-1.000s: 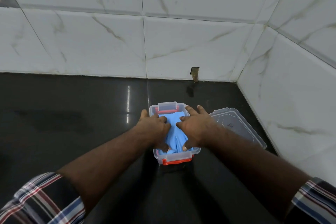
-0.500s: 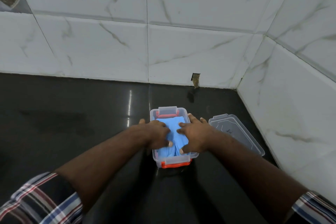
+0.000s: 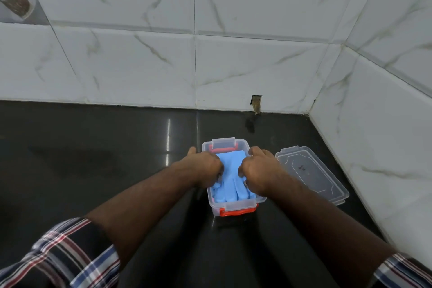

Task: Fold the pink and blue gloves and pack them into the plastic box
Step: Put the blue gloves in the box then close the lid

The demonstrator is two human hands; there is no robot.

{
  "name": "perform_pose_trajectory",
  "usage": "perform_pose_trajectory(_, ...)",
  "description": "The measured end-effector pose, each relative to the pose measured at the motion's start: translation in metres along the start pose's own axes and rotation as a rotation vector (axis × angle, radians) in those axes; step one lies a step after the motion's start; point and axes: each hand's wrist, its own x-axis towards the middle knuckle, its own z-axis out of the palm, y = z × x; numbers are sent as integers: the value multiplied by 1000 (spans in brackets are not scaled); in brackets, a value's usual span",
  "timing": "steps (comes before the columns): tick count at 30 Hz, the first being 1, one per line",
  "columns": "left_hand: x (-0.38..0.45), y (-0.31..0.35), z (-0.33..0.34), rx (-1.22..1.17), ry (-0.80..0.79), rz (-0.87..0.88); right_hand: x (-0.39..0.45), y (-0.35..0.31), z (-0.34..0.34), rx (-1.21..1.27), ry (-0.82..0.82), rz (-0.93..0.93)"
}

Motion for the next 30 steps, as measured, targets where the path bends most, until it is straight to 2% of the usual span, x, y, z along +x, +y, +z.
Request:
perform_pose_trajectory(2, -4, -14, -3, -61, 31, 26, -2, -4, -3, 159, 17, 74)
perform_pose_trajectory(4, -9, -26, -5, -56, 81, 43, 0, -12, -2, 308, 106, 124)
perform_pose_trajectory(6, -14, -32, -4, -41, 115, 70, 2, -29, -2, 410, 145, 117)
perform_pose_trajectory(11, -15, -41, 3, -6, 193, 107, 12, -70, -2, 402, 127, 97)
perform_pose_trajectory(16, -31, -60, 24, -20, 190, 33, 14, -81, -14, 338, 62, 114)
perform_pose_trajectory(20, -48, -60, 49, 26, 392, -30, 16, -97, -18, 317, 123, 142)
perform_pose_trajectory(25, -56, -56, 66, -24, 554, -160, 29, -111, -2, 422, 145, 141)
perform_pose_trajectory(27, -60, -49, 61, -37, 562, -204, 36, -110, 0, 440, 158, 145)
perform_pose_trajectory(30, -58, -46, 61, -87, 488, -323, 43, -109, 2, 486, 172, 148)
